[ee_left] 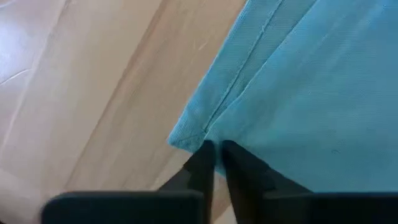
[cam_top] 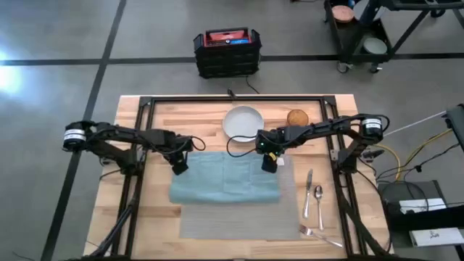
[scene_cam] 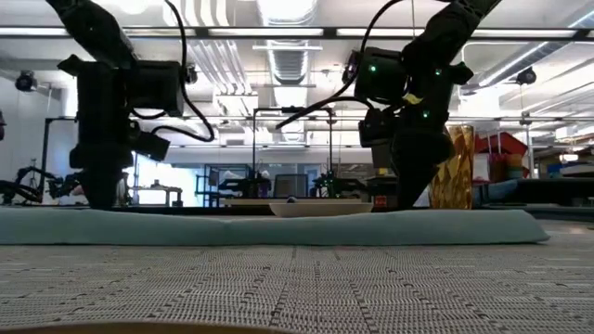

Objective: Set table place
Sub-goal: Fold the table napkin

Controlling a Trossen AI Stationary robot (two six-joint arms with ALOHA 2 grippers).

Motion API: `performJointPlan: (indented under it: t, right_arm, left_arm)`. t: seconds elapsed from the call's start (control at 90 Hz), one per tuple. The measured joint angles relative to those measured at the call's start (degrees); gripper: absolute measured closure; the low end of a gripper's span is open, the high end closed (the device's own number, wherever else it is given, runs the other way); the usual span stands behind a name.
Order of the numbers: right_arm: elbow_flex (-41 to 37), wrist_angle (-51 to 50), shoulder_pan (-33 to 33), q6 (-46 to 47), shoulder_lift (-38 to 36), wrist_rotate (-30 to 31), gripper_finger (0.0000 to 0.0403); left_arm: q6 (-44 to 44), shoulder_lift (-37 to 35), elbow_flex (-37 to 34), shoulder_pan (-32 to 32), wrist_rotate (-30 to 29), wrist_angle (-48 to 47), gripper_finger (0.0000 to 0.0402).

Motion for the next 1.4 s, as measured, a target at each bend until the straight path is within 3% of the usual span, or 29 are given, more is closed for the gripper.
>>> performJointPlan:
  t: [0.244, 0.433, 0.6, 0.789, 0.944, 1.144, 1.4]
  right_arm:
    - [0.00, -0.20, 0.00, -0.02, 0.00, -0.26, 0.0252]
    - [2.86, -9.00, 0.33, -0.28, -2.31, -8.63, 0.0260]
    - [3.15, -10.38, 1.39, -0.65, -6.06, -9.85, 0.0255]
    - [1.40, -10.85, 1.84, -3.61, -7.37, -6.64, 0.0232]
    - [-1.32, -9.77, 1.85, -6.50, -5.65, -0.25, 0.0223]
    - [-4.55, -2.56, 1.88, -7.48, -3.71, 0.68, 0.0248]
    - [-4.81, -1.21, 1.88, -7.48, -2.64, 2.31, 0.0285]
  left_arm:
    - [-0.06, -0.43, 0.02, 0.00, 0.56, -0.12, 0.0400]
    - [-0.19, -1.50, 2.53, 0.00, 0.68, -3.22, 0.0400]
    - [-0.05, -2.42, 5.48, 0.00, 0.62, -3.62, 0.0401]
    - [0.00, -3.04, 6.60, 0.00, 0.61, -4.01, 0.0400]
    - [0.00, -3.23, 6.49, 0.00, 0.57, -4.02, 0.0400]
    - [0.02, -3.31, 6.36, 0.00, 0.55, -3.88, 0.0400]
    - [0.02, -3.41, 6.32, 0.00, 0.49, -3.88, 0.0400]
